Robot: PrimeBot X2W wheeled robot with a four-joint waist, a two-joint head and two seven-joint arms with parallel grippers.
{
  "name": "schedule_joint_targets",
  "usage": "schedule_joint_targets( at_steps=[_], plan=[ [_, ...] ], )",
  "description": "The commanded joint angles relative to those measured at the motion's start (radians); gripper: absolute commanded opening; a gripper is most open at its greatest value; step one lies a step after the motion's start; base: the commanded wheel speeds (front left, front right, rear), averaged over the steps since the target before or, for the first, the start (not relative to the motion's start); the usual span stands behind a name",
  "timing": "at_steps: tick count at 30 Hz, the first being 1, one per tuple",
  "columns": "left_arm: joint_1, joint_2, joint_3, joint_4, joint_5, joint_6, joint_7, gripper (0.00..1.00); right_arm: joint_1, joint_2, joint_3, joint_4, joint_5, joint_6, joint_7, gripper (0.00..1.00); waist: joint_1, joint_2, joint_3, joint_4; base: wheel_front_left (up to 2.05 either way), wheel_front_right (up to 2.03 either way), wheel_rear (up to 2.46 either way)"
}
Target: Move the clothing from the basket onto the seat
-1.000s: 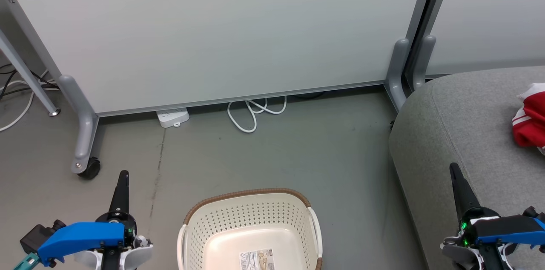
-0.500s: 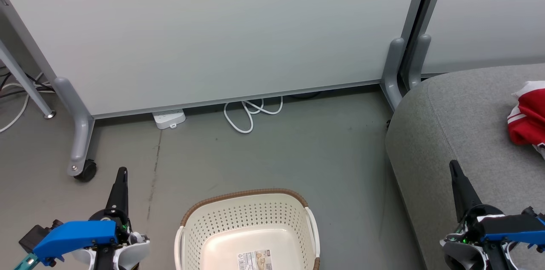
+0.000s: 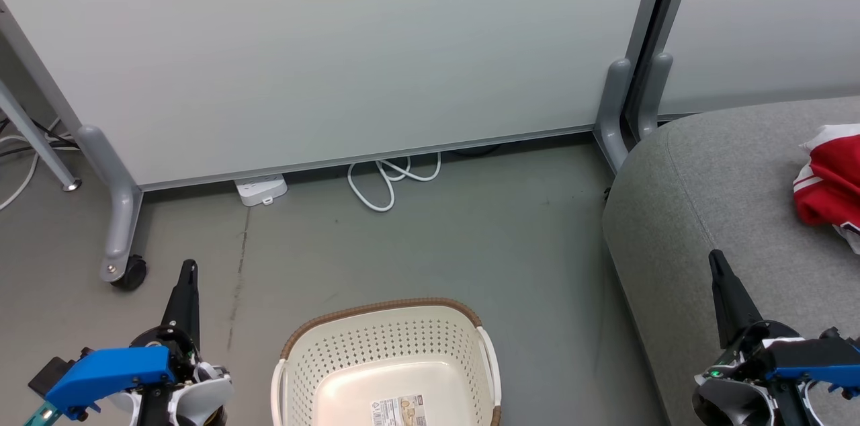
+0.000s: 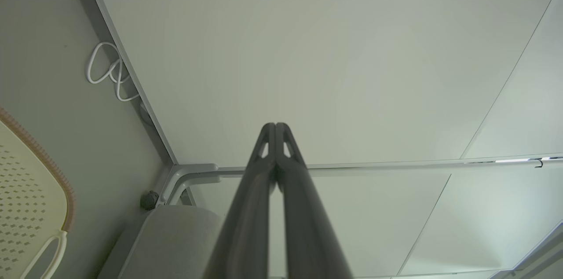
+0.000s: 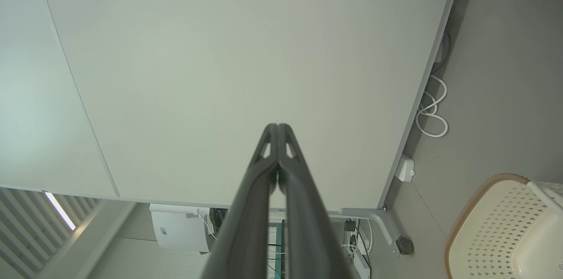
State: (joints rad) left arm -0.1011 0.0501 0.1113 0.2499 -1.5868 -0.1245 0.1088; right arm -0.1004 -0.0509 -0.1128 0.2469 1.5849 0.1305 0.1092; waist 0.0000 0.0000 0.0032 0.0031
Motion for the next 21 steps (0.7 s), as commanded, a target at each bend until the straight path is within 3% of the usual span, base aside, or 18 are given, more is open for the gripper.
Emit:
schedule_joint_targets(
  at_steps=[1,21],
  plan=[
    [-0.013,0.000,0.005,-0.007,-0.024,-0.010,0.007,0.00,-0.014,0.001,-0.003,-0.003,0.024,0.000,0.007,0.00,0.0000,0.0000,0.000,-0.002,0.00,0.00,0.00],
    [-0.012,0.000,0.005,-0.007,-0.027,-0.011,0.009,0.00,-0.015,0.001,-0.002,-0.003,0.029,0.000,0.009,0.00,0.0000,0.0000,0.000,-0.003,0.00,0.00,0.00]
  ],
)
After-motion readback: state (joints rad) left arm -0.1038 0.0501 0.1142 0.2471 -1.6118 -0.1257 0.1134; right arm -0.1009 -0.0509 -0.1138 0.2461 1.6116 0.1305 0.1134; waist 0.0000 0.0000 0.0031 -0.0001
